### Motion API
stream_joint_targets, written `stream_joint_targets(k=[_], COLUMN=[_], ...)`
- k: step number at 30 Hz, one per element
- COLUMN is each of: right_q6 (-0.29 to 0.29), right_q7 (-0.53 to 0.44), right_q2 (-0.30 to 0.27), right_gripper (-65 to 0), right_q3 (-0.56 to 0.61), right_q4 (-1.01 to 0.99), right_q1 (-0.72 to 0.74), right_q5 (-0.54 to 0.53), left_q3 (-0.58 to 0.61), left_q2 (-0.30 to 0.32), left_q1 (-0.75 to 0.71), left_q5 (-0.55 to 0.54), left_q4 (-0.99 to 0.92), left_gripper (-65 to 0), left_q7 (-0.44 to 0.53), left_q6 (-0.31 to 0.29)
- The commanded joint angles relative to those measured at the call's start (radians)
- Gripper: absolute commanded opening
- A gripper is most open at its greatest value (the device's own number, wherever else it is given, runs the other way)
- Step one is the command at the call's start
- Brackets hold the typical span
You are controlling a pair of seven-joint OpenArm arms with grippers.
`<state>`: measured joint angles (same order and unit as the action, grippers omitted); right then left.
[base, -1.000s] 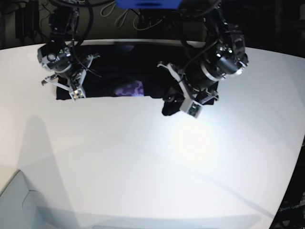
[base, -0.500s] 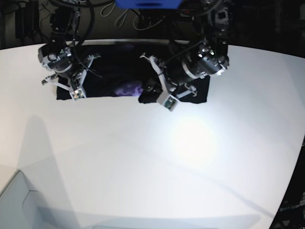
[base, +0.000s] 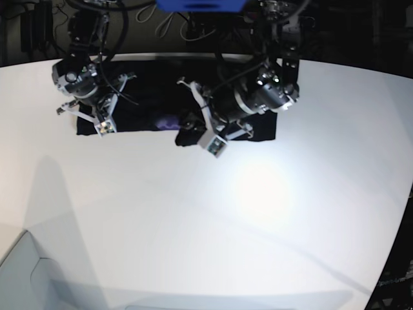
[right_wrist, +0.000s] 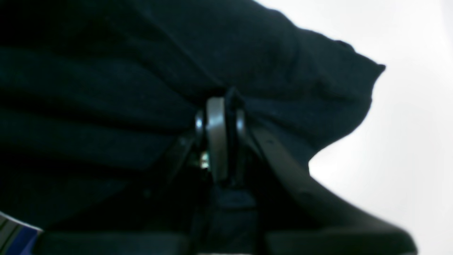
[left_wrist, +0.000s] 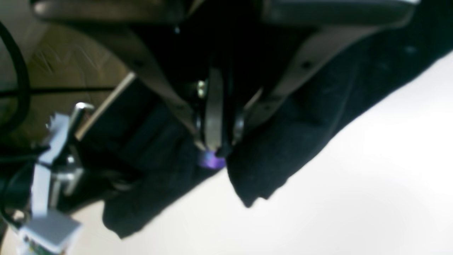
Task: Layout the t-shirt on the table in an organized manner, then fold the t-shirt properly
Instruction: 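Move the left gripper to the shirt's middle and grasp the fold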
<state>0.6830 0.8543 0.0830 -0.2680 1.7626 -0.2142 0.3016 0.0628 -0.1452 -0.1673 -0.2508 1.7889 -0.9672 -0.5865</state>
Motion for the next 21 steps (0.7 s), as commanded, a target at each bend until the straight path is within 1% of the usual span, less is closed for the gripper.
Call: stream_joint_targets(k=[1,5,7,8,11,12,13,15,19,21], right_q6=[0.015,0.015,0.015,0.015,0.015,0.015,0.015,0.015,0.015,0.015], right_q7=[0.041,0.041,0.041,0.041,0.041,0.041,0.041,0.041,0.041,0.041], right_q2=[0.01,0.01,0.01,0.01,0.01,0.01,0.01,0.01,0.01,0.01], right_gripper=[-65.0,-65.0,-65.0,-65.0,-65.0,-65.0,-65.0,-65.0,-65.0,-65.0], right_q3=[0.003,0.003,0.003,0.003,0.005,0.005,0.005,0.005,0.005,0.005], right_q4=[-0.007,-0.007,-0.007,-0.007,-0.007,-0.007,-0.007,-0.007,-0.007,-0.007], right_q1=[-0.012,-0.012,-0.012,-0.012,-0.012,-0.012,-0.012,-0.012,-0.012,-0.012], right_q5=[-0.006,-0.006,-0.006,-0.006,-0.006,-0.006,-0.006,-0.006,-0.006,-0.006], left_q3=[0.007,0.045,0.05,0.047,0.05,0.05,0.052,0.052,0.044,0.027], left_q2=[-0.012,-0.012,-0.012,-0.012,-0.012,-0.012,-0.012,-0.012,-0.001,0.014], left_q1=[0.015,0.013,0.012,0.012,0.012,0.012,0.012,0.012,0.008,0.005], left_q5=[-0.002,0.075,0.084,0.081,0.08,0.078,0.074,0.032,-0.121,-0.17], left_q4=[0.018,0.019,0.021,0.021,0.022,0.022,0.024,0.024,0.082,0.136], left_gripper=[-64.4,-64.4,-62.4,-59.8,-49.1,-44.3,-41.3,-36.7,-36.2,-36.2], left_q7=[0.029,0.031,0.031,0.031,0.031,0.031,0.031,0.031,0.031,0.031], left_q6=[0.0,0.0,0.0,0.0,0.0,-0.002,-0.005,-0.014,-0.014,-0.014])
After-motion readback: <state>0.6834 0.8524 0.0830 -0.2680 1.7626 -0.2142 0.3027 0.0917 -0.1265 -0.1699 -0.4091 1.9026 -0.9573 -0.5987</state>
